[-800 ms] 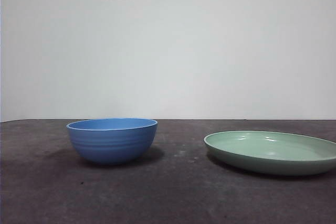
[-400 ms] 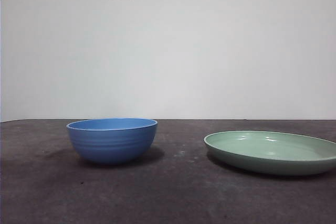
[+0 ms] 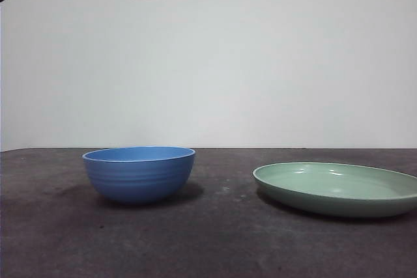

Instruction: Pick up the blue bowl, put it on the green plate, put it on desk

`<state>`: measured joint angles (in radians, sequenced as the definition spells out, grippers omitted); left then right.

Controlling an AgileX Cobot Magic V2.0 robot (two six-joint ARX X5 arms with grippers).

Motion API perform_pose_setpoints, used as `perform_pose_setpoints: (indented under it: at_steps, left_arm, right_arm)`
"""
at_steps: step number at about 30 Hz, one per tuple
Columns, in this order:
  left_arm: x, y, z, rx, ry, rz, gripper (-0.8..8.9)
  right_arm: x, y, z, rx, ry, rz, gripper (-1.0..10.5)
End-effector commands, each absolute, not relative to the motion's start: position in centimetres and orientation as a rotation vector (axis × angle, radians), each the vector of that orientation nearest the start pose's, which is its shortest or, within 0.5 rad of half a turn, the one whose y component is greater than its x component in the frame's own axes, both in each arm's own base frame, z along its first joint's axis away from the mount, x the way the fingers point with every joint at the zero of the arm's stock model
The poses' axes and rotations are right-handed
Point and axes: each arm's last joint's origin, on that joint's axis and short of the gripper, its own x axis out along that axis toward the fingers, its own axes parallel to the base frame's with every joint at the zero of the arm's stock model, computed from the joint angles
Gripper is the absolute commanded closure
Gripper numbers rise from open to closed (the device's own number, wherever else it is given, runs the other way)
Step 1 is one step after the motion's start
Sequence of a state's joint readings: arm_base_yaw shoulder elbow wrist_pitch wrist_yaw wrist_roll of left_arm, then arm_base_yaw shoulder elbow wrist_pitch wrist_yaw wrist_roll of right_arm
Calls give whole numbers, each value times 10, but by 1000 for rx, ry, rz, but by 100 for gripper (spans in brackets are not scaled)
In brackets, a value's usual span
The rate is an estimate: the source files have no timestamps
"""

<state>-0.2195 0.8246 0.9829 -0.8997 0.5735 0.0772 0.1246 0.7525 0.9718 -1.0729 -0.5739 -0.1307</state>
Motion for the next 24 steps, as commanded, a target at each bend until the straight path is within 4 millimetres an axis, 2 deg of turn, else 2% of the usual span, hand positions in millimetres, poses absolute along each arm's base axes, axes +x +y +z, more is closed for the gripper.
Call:
perform_pose_setpoints:
  at_steps: [1,5,10,19,24]
  left_arm:
    - [138,-47,341,-76,691,-772,323]
    - [146,-49,340,-95,695,-748,327]
    - [169,-54,337,-125,750,-690,330]
    - [238,-79,330,-92,895,-623,348]
    - [276,-94,308,-32,991,-547,348]
  right_arm:
    - [112,30,332,73,781,714,529]
    - [113,31,333,85,771,708,529]
    - [113,31,333,86,768,707,529]
    - [113,31,333,85,768,707,529]
    - [113,31,333,85,768,707,529]
